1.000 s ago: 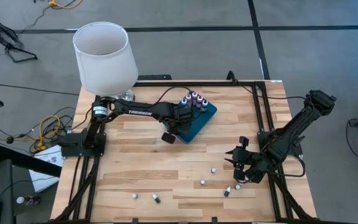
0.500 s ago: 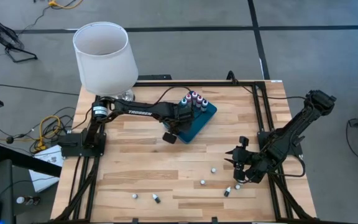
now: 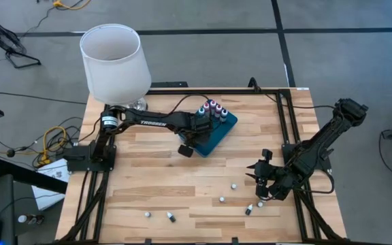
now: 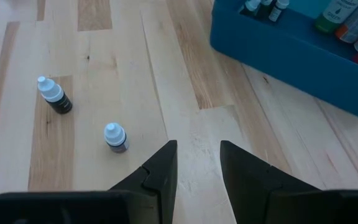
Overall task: Pick & Place food coloring
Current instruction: Put the small black food coloring bottle into the blue container, then put the small green food coloring bottle into the blue container
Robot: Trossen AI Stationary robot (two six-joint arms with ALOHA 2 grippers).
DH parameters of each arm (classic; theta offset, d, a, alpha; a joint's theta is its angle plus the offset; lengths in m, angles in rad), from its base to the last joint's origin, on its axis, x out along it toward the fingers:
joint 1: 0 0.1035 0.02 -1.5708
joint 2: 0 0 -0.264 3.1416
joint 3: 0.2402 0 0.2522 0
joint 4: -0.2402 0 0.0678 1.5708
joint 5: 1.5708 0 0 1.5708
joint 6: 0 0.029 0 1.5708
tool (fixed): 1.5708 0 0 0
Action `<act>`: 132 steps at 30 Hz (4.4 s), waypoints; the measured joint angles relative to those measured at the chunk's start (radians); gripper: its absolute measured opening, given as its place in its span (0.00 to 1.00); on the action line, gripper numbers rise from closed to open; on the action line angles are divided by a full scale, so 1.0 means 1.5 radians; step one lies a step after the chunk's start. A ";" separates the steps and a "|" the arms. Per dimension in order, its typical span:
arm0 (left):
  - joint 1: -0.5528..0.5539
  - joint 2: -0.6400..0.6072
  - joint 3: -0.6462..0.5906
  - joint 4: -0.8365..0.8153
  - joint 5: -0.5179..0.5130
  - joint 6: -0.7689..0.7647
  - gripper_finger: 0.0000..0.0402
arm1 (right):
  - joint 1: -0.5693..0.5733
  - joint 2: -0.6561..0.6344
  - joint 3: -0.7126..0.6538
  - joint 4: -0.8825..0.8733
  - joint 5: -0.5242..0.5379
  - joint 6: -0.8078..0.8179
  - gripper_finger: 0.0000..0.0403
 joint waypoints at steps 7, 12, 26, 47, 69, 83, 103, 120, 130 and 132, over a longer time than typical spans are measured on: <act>0.000 0.000 0.000 -0.005 0.000 0.000 0.24 | 0.000 0.000 0.000 0.000 0.000 0.000 0.28; 0.000 0.000 0.000 -0.005 0.000 0.000 0.24 | 0.000 0.000 0.000 0.000 0.000 0.000 0.28; 0.000 0.000 0.000 -0.005 -0.001 0.000 0.24 | 0.000 0.000 0.000 0.000 0.000 0.000 0.28; 0.000 0.000 0.000 -0.006 0.000 0.000 0.21 | 0.000 0.000 0.000 0.000 0.000 0.000 0.28; 0.000 -0.001 0.000 -0.005 0.002 -0.011 0.16 | 0.000 0.000 0.000 0.000 0.000 0.000 0.28; 0.000 -0.001 -0.001 -0.006 0.001 -0.011 0.21 | 0.000 0.000 0.000 0.000 0.000 0.000 0.28; 0.000 -0.006 0.001 -0.006 -0.003 -0.011 0.21 | 0.000 0.000 0.000 -0.001 0.000 0.000 0.28; -0.005 -0.010 0.154 -0.220 0.001 -0.048 0.21 | 0.001 0.000 0.000 -0.003 0.000 0.000 0.28; -0.033 -0.123 0.187 -0.327 0.093 -0.137 0.21 | 0.005 0.000 0.000 -0.004 -0.016 0.000 0.28; -0.046 -0.164 0.163 -0.313 0.093 -0.151 0.20 | 0.012 0.000 0.000 -0.004 -0.016 0.000 0.28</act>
